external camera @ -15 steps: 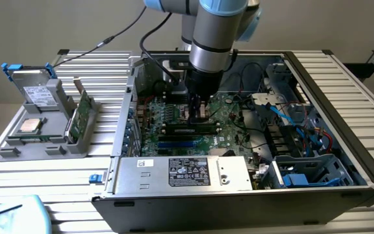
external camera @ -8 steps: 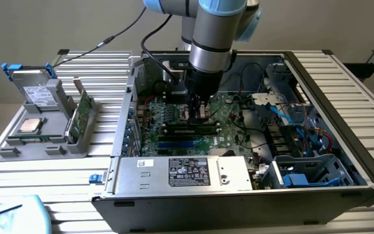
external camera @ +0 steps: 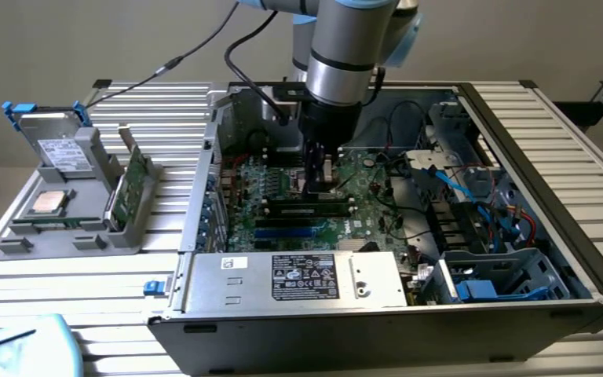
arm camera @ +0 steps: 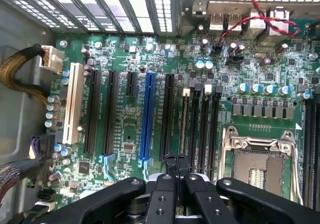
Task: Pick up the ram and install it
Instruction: 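Press down the ram until it locks into place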
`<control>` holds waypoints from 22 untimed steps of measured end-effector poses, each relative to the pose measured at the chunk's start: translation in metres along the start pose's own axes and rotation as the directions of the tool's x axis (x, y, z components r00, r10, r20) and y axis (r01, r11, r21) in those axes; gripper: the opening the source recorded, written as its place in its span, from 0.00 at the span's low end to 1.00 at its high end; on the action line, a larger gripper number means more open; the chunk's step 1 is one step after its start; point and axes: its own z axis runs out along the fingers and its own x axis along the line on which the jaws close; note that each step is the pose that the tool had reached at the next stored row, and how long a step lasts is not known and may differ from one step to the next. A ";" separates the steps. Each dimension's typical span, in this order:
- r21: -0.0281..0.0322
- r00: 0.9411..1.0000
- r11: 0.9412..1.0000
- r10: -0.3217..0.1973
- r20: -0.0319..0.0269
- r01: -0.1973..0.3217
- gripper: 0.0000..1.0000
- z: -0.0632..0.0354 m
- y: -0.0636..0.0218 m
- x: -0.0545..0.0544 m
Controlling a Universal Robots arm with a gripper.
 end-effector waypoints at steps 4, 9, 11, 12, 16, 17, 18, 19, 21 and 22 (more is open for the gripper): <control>0.001 1.000 1.000 -0.007 0.002 0.007 0.11 -0.0051 -0.0044 0.002; 0.001 1.000 1.000 -0.012 0.004 0.012 0.11 -0.0064 -0.0092 0.003; 0.001 1.000 1.000 -0.012 0.004 0.012 0.11 -0.0065 -0.0092 0.003; 0.001 1.000 1.000 -0.012 0.004 0.012 0.11 -0.0065 -0.0092 0.003; 0.001 1.000 1.000 -0.012 0.004 0.012 0.11 -0.0065 -0.0092 0.003; 0.001 1.000 1.000 -0.012 0.004 0.012 0.11 -0.0065 -0.0092 0.003; 0.001 1.000 1.000 -0.012 0.004 0.012 0.11 -0.0065 -0.0092 0.003; 0.001 1.000 1.000 -0.012 0.004 0.012 0.11 -0.0065 -0.0092 0.003; 0.001 1.000 1.000 -0.012 0.004 0.012 0.11 -0.0065 -0.0092 0.003; 0.001 1.000 1.000 -0.012 0.004 0.012 0.11 -0.0065 -0.0092 0.003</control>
